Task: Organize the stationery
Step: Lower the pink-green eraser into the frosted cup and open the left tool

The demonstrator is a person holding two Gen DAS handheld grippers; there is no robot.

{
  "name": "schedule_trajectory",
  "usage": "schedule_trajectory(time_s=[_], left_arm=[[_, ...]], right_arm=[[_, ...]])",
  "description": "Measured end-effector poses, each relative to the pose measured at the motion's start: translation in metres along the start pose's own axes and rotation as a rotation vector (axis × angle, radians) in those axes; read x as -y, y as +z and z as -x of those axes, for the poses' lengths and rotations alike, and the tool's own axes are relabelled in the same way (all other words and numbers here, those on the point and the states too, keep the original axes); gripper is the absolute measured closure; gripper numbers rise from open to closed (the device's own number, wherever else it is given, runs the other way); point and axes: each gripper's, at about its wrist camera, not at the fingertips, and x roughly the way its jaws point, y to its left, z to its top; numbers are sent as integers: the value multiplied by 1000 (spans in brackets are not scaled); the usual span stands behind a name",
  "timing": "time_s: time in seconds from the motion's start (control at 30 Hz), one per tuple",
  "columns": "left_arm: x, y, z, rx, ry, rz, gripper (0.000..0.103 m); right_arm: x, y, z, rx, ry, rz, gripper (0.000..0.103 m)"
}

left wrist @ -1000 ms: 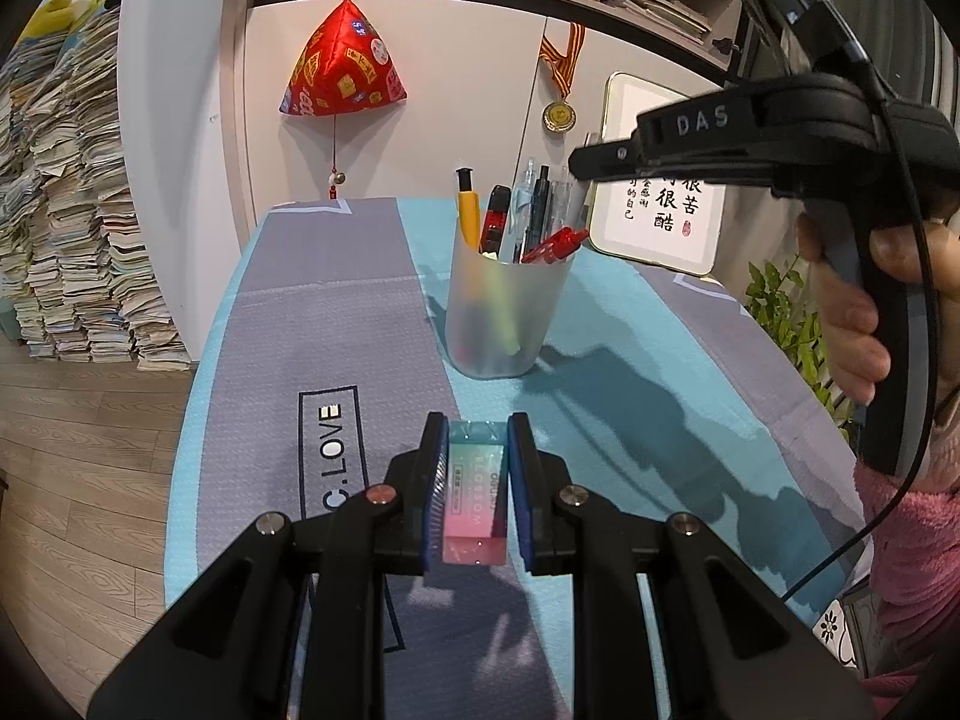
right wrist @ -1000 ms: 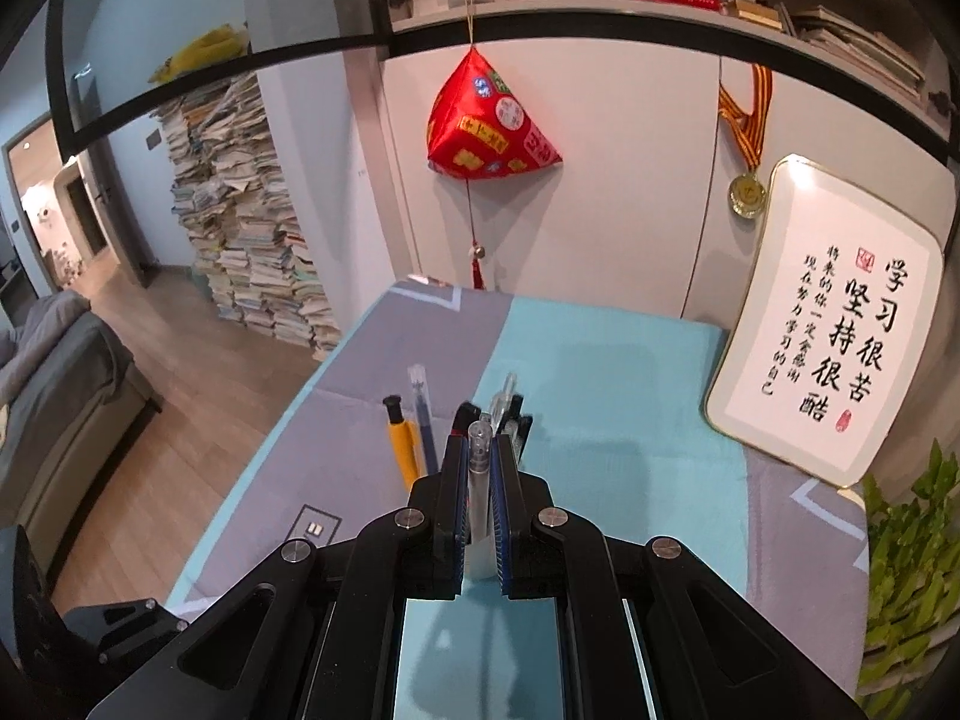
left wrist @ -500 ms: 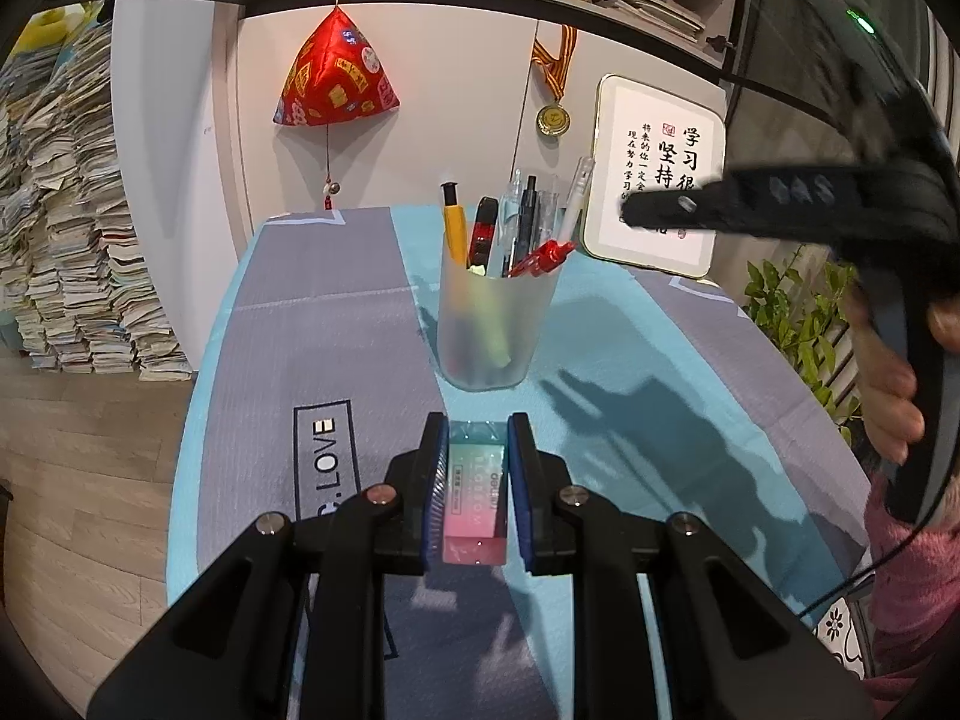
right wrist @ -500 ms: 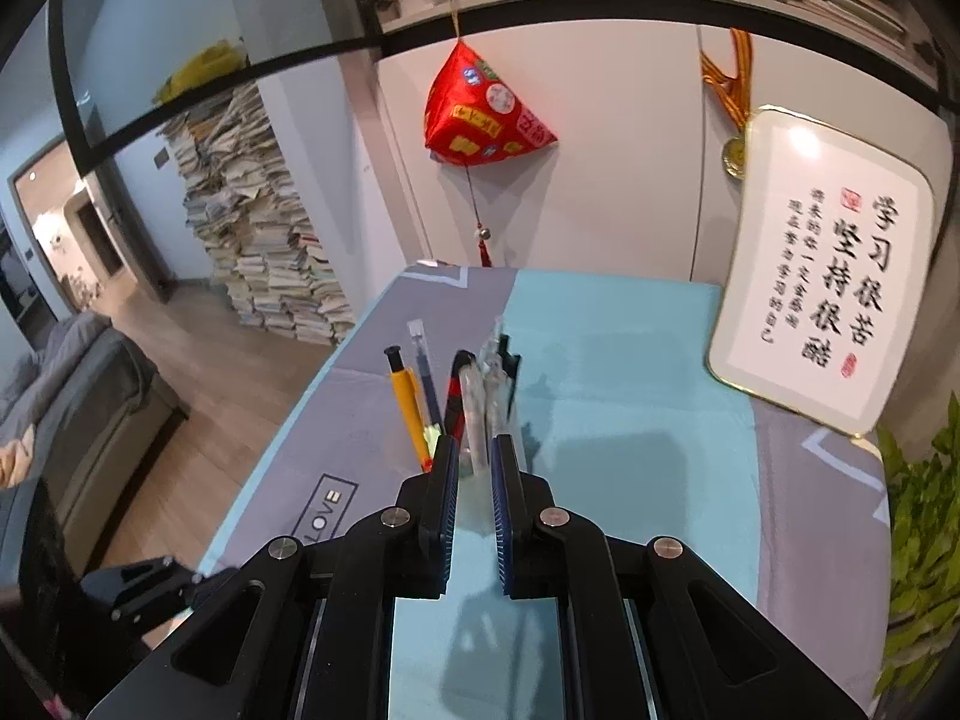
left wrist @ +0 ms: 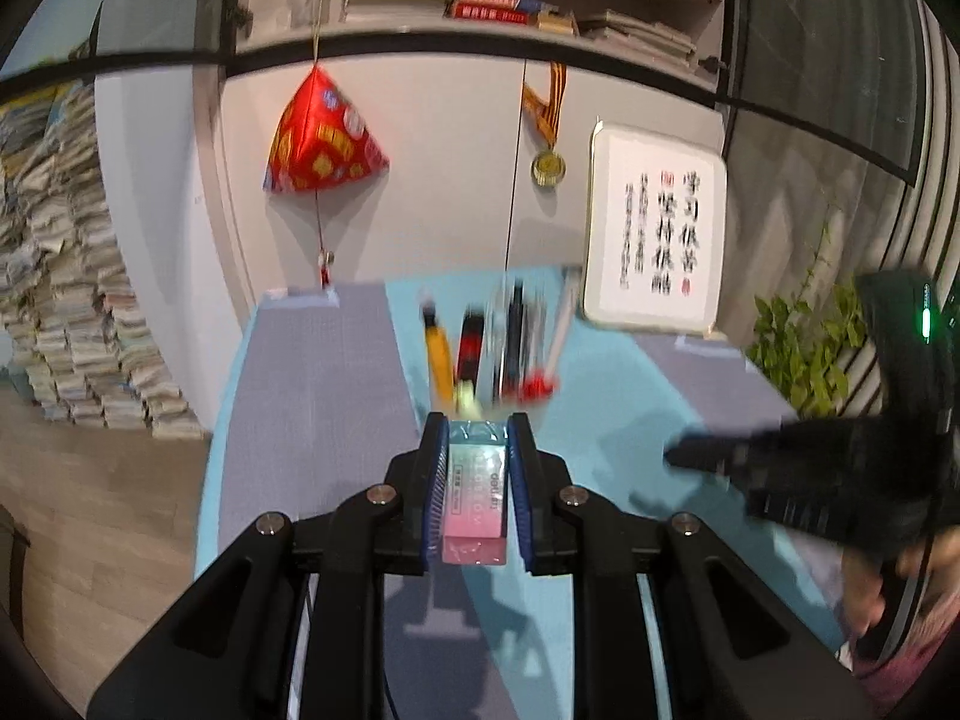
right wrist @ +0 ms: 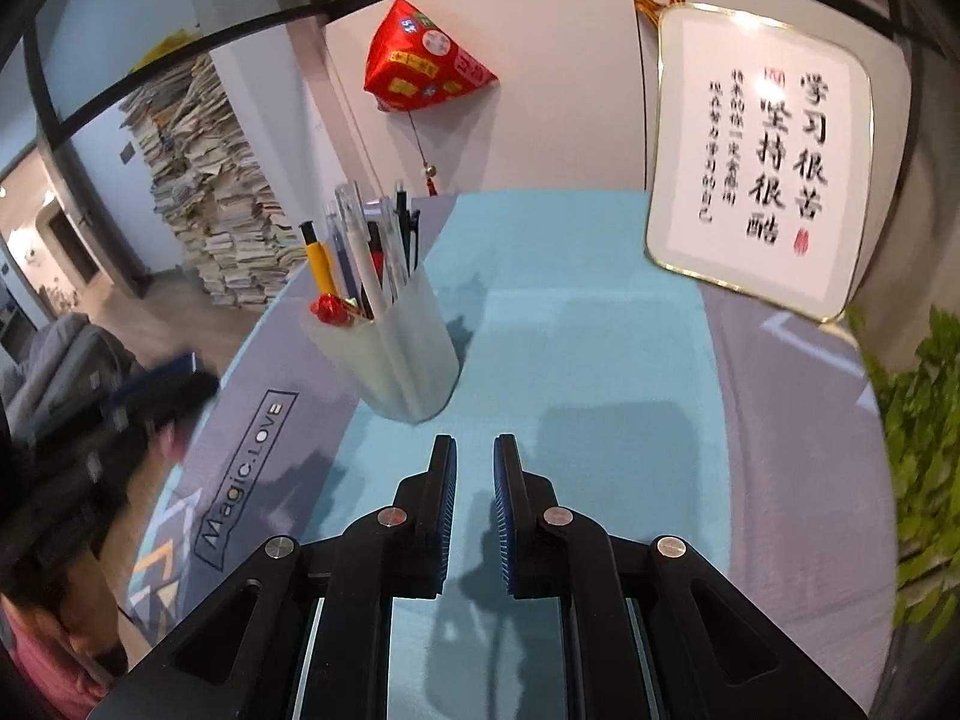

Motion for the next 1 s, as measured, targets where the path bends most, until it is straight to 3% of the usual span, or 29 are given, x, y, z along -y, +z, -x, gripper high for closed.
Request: schedule_trajectory(time_s=[0.17, 0.37, 0.63, 1.0], left_arm=[[0, 29, -16, 40, -63, 23, 85], [3, 47, -46, 36, -92, 59, 85], [0, 39, -72, -16, -77, 92, 85], [0, 36, -71, -26, -83, 87, 83]], right_arm=[[4, -3, -1, 1, 3, -14, 92], [17, -8, 2, 1, -12, -43, 92], [36, -11, 3, 3, -31, -92, 92], [33, -12, -3, -10, -15, -87, 92]])
